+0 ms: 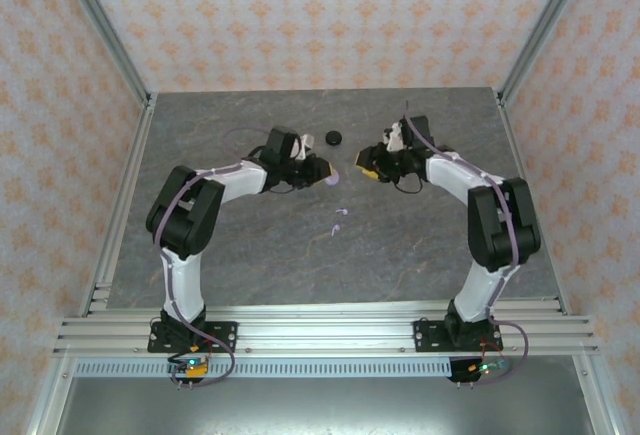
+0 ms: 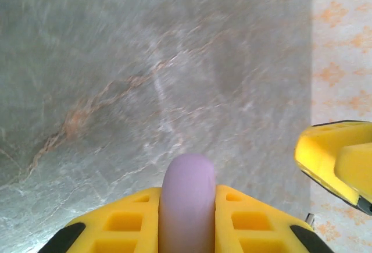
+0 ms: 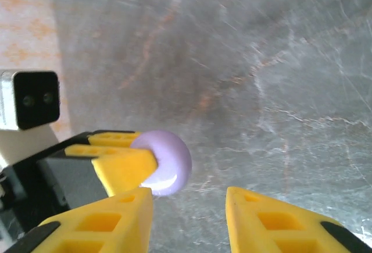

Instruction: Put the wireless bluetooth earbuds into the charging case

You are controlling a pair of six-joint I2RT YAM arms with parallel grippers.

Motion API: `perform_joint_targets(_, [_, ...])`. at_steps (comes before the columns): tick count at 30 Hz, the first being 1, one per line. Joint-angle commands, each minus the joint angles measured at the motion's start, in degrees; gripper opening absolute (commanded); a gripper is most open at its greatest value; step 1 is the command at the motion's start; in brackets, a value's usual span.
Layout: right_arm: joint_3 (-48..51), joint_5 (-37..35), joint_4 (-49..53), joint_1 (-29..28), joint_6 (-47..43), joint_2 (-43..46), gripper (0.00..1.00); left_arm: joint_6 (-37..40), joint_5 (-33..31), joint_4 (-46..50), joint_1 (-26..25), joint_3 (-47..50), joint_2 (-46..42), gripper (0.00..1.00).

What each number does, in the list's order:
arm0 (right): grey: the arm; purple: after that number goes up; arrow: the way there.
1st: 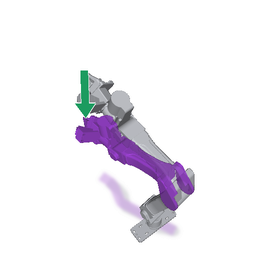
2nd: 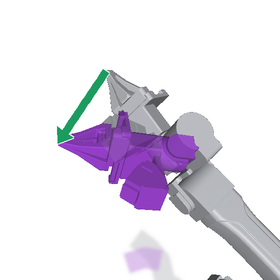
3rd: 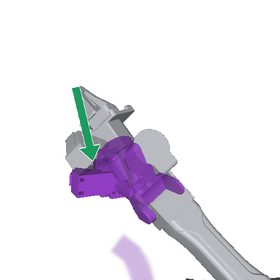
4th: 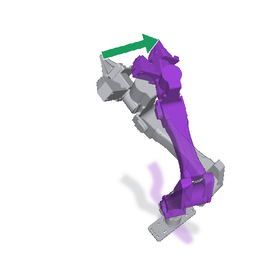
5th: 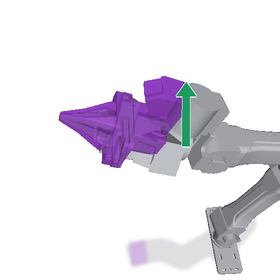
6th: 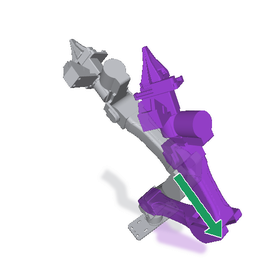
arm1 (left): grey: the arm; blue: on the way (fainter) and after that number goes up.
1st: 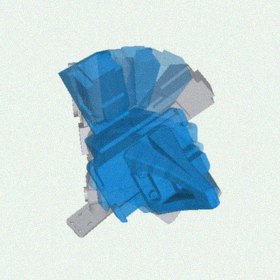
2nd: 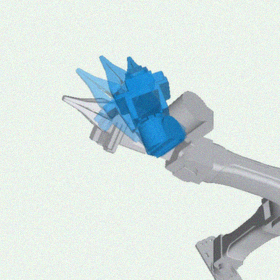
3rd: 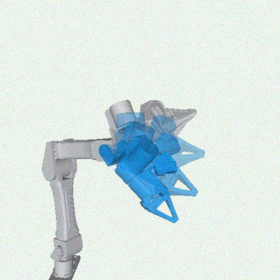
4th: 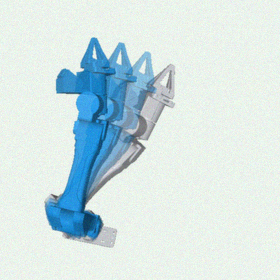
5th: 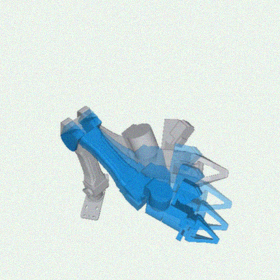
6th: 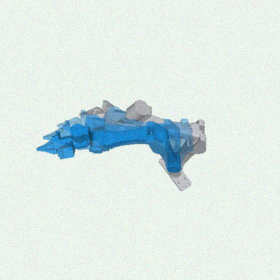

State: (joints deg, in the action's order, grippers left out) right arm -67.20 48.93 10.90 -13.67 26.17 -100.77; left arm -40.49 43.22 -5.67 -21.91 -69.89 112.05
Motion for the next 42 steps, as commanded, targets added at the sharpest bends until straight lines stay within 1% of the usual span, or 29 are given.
perform_joint_targets(1, [-0.4, 3.5, 2.8, 1.4, -6.8, 6.1, 0.42, 6.0, 3.8, -0.6, 1.6, 0.4, -7.3, 0.15])
perform_joint_targets(6, [-3.9, 7.4, 7.6, 1.5, -13.7, 13.5, 0.48, 12.3, 8.3, 0.7, 2.0, -0.3, -14.6, 0.15])
perform_joint_targets(10, [-5.4, 13.8, 7.2, 1.5, -14.6, 18.1, 0.50, 13.6, 12.2, -1.1, 2.0, -0.4, -19.8, 0.16])
perform_joint_targets(13, [-5.6, 18.6, 5.1, 1.2, -14.1, 20.5, 0.51, 14.8, 14.7, -1.4, 1.8, -0.7, -22.8, 0.16])
perform_joint_targets(18, [-8.1, 20.7, 8.6, -0.6, -17.1, 21.3, 0.52, 16.7, 18.2, -1.6, 0.6, -1.3, -26.2, 0.16])
perform_joint_targets(22, [-10.4, 21.3, 11.8, -2.8, -20.1, 20.4, 0.52, 20.3, 19.7, 2.3, -1.4, -3.5, -27.4, 0.16])
perform_joint_targets(24, [-11.3, 21.8, 12.5, -3.6, -21.0, 20.0, 0.51, 21.4, 19.7, 4.1, -2.0, -4.6, -27.7, 0.16])
perform_joint_targets(28, [-12.0, 21.4, 13.7, -4.3, -22.1, 19.7, 0.50, 21.4, 20.0, 4.5, -2.3, -5.3, -27.7, 0.16])
perform_joint_targets(40, [-12.6, 22.5, 14.4, -5.2, -22.8, 18.5, 0.36, 22.3, 20.7, 5.6, -3.7, -5.8, -27.4, 0.16])
perform_joint_targets(42, [-12.8, 22.8, 14.3, -5.4, -22.7, 18.5, 0.32, 22.7, 20.2, 6.3, -3.9, -6.0, -27.2, 0.16])
